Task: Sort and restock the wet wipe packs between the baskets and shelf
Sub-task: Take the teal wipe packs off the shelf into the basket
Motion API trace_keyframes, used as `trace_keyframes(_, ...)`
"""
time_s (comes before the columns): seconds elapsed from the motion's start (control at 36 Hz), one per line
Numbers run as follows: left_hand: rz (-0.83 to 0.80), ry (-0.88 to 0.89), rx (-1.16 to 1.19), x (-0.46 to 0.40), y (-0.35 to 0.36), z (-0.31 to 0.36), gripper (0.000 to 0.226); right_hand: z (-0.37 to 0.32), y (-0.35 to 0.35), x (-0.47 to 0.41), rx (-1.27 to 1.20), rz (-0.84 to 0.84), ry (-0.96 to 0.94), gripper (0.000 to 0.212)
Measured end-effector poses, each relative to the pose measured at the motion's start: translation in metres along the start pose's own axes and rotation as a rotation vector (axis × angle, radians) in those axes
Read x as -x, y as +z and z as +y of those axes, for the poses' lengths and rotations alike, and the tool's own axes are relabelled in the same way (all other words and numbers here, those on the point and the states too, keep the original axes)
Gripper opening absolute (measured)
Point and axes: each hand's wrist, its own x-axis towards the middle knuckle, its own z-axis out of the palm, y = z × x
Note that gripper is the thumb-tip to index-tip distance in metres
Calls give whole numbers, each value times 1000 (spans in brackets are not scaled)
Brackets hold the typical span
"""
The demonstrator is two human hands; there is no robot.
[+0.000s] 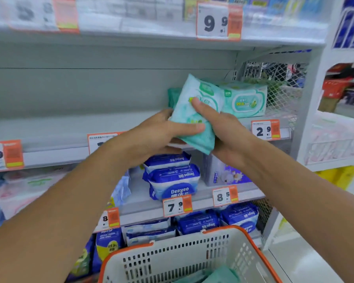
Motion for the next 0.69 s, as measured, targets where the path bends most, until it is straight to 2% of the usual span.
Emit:
trace_keyframes(0.08,103,134,-38,-19,-9,-9,28,-12,4,-32,96,-5,21,39)
trace_keyframes(0.14,165,250,-151,-30,-20,-17,30,-19,6,-56,139,-60,60,32)
trace_keyframes(0.22,366,319,-723,-44,-51,-28,50,-23,9,-99,186,-73,76,43)
trace_keyframes(0.25,410,275,-834,-47,-65,-31,62,-22,10,-115,197,-65,86,48)
trace_keyframes(0.31,408,89,-989,-55,-89,-42,77,-19,11,-147,224,-33,99,45)
trace_keyframes(0.36,281,-133,-1160,-60,-100,-54,72,-16,10,-178,296,25,99,44)
trace_keyframes(0.42,228,-194,-1226,-64,-99,-62,59,-12,9,-208,376,44,76,54)
trace_keyframes(0.5,271,-146,-1251,-68,-101,-66,53,-4,10,-246,499,35,-2,90)
trace_keyframes(0.53,272,-131,-1260,-69,-103,-68,53,-2,10,-256,540,56,-49,95)
trace_keyframes(0.69,281,-59,-1311,-68,-106,-71,57,15,4,-294,767,71,-179,82)
